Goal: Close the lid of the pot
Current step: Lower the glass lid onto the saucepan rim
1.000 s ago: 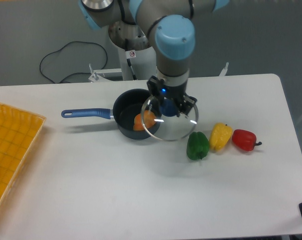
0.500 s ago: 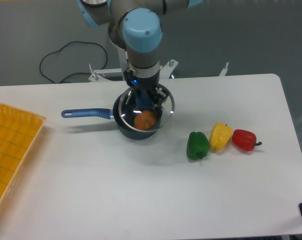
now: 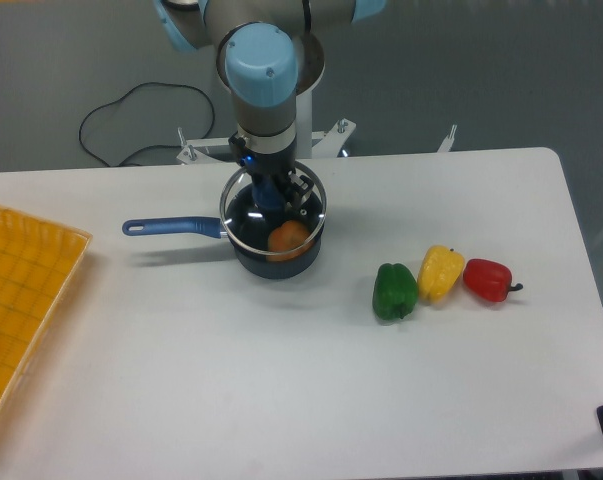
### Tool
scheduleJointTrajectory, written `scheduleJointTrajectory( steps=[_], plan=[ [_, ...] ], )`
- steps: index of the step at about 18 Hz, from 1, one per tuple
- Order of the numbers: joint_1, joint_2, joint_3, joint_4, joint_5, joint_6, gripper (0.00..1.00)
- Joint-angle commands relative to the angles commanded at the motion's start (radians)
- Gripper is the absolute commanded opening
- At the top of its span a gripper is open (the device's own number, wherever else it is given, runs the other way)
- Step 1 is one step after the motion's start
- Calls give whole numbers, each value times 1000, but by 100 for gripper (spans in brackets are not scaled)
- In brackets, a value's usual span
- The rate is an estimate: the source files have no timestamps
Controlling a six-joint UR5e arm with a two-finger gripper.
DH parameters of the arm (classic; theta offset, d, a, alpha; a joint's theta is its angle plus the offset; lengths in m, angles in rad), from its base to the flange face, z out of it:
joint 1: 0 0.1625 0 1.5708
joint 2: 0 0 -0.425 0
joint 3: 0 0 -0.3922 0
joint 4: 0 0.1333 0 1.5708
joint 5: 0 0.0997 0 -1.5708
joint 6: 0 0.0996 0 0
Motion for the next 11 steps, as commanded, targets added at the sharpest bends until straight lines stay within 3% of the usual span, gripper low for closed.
scheduleJointTrajectory(
  steps=[11],
  plan=[
    [11,26,-69,58,-6,35,32]
  ],
)
